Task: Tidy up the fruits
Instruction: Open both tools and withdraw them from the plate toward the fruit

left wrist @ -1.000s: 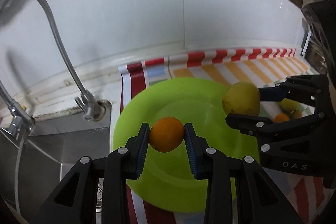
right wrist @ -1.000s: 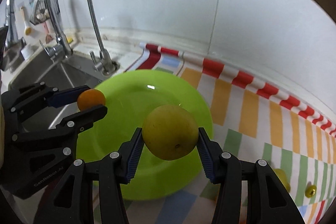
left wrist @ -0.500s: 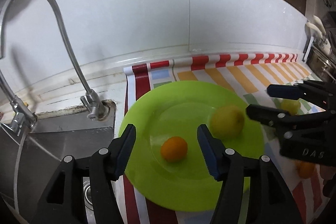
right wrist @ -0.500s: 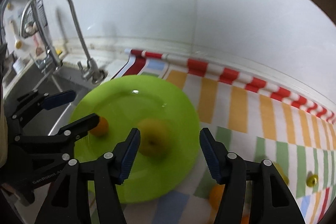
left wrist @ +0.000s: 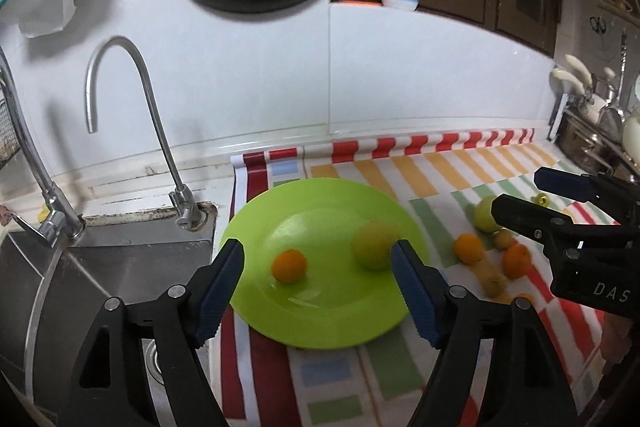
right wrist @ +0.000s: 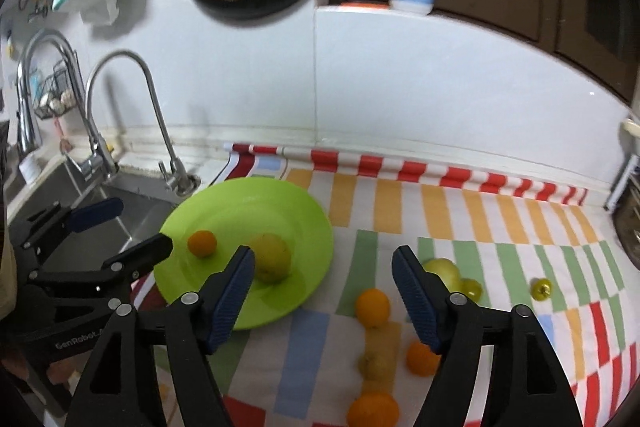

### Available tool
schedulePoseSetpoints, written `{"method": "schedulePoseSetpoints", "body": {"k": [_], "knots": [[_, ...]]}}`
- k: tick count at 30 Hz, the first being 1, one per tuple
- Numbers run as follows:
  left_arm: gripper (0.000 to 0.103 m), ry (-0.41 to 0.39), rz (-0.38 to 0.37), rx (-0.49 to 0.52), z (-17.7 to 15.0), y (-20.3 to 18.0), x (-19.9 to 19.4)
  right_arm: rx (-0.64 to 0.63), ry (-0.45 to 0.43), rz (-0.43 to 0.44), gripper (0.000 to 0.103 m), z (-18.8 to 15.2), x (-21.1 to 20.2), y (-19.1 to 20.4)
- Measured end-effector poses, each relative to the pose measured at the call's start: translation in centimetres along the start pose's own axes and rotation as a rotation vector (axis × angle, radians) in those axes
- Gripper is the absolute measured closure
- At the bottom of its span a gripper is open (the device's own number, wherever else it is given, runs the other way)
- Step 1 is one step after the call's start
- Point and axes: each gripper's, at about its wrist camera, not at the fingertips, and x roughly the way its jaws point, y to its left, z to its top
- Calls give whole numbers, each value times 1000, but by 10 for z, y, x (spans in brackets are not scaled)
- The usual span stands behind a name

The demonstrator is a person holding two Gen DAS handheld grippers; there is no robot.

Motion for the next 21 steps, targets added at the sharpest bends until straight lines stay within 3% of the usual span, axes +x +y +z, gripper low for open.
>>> {"method": "schedulePoseSetpoints", "body": {"k": [7,21], "knots": [[25,-48,-39,35,-7,-26,-29,37,-45,-41,31,-13,-41,-14],[23,-122,-6,71,-17,-84,-71,62,-87,-57,31,-41,-92,-64]]}}
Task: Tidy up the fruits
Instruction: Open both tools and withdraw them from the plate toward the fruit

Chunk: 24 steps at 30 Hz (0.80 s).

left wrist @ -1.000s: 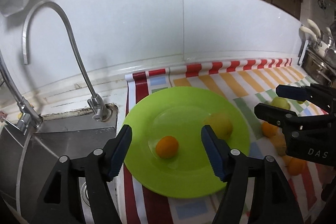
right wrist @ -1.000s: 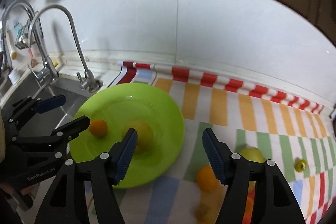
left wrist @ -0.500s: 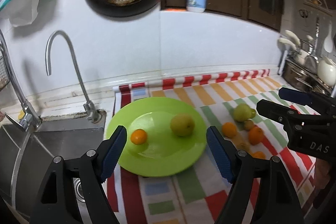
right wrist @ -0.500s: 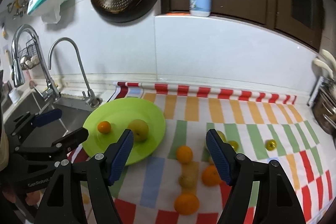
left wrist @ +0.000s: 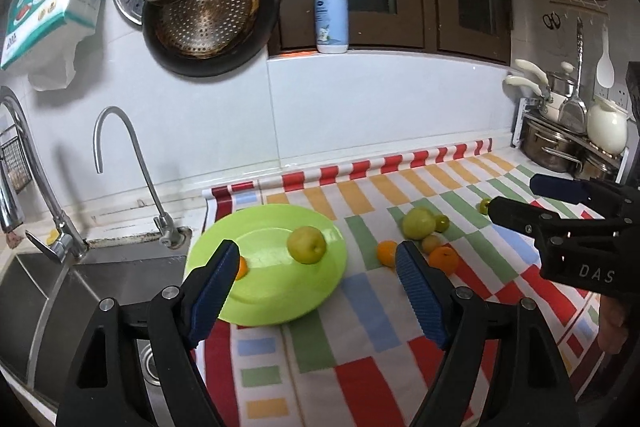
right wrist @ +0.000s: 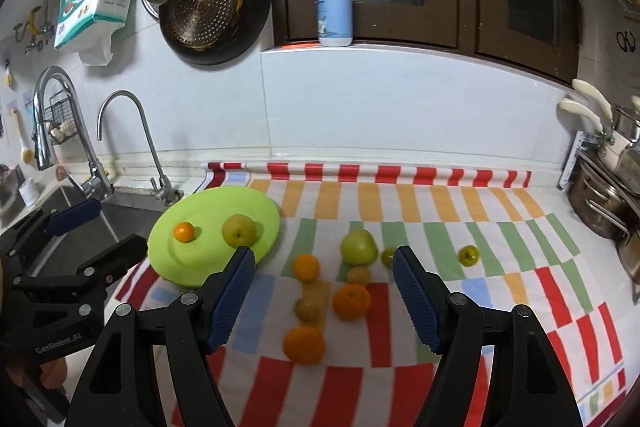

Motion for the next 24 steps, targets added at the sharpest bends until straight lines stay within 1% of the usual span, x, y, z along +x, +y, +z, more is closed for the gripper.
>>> {"method": "schedulePoseSetpoints", "body": {"k": [7,10,16,20,24], "knots": [[23,24,3,-9,-7,-30,3,-22,9,13,31,-8,-8,-26],[23,33,-1,-11,-11,-42,4,-45,16,32,31,-11,-7,-35],[23,48,22,-13,-19,-66,11,-125,34,84,31,-16,2,-51],[23,56,41,-18,-25,-81,16,-175,53,136,31,-20,12,-61],[25,80,52,-17,-32,-91,25,-226,75,197,31,-24,27,-66]]}}
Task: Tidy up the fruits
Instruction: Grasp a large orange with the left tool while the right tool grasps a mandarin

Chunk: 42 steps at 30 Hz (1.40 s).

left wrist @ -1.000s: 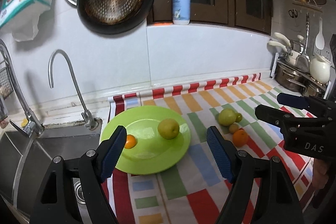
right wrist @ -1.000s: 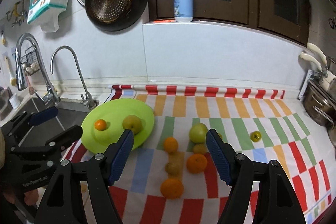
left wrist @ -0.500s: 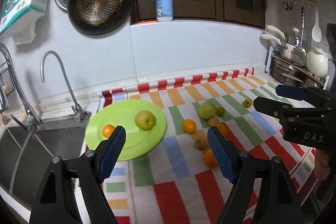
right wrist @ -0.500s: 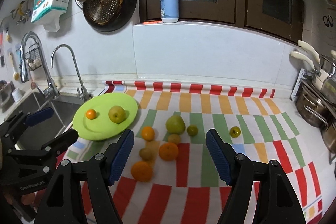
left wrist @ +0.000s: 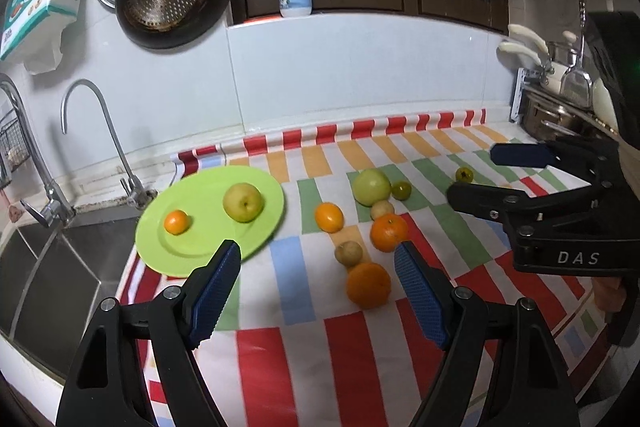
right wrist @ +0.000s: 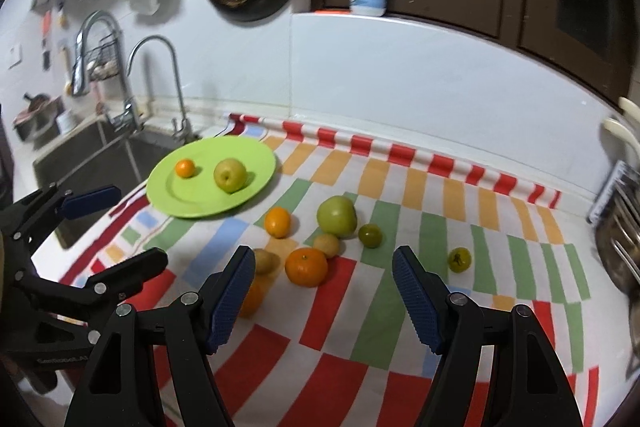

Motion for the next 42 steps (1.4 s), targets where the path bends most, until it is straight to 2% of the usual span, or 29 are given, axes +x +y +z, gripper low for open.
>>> {"method": "schedulePoseSetpoints", "body": {"k": [6,9,23,34,42], "knots": [[33,57,-4,-2,-9,-10,20,-85,32,71,32,-6,26,-2],[36,90,-14,-5,-13,-14,33,-111,51,99,36,-10,40,-2],[47,204,-84,30,-21,-29,77,-121,166,182,48,-25,99,-9],[61,238,-127,12,-23,-29,89,-122,203,222,53,-26,123,-4],[63,246,-130,2,-24,-28,91,-117,211,236,59,-27,129,-1]]}}
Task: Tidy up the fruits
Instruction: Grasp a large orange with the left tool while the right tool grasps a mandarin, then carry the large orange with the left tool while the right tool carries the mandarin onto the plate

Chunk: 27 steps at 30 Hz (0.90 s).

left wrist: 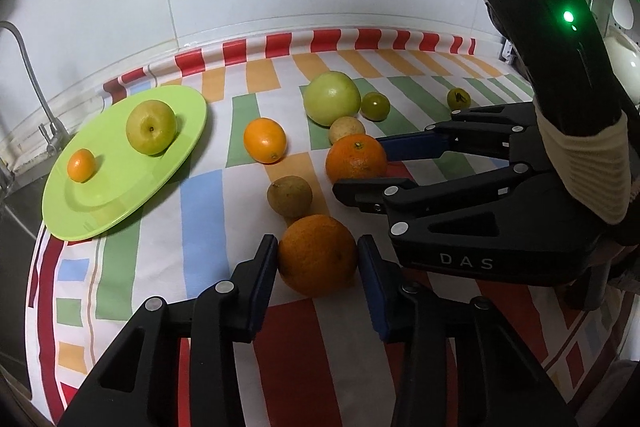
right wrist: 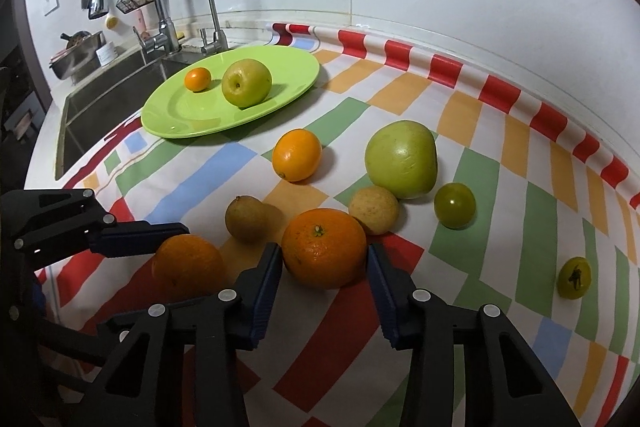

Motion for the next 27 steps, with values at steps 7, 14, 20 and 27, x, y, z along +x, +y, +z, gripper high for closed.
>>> {"method": "schedulePoseSetpoints", "body": {"k": [7,14,20,27], "knots": [[63,-23,26,-30,1,7,-10,37,1,-6,59,-3,-4,-2],[63,-55,34,-40,1,9,-25,70,-25,-26,59,-4,-20,2],[63,-90,47,-56,2,14,-42,81,-56,-51,59,-5,-39,10],[63,-141,68,-70,1,24,-67,106,-103,-81,59,-2,-62,23]]}}
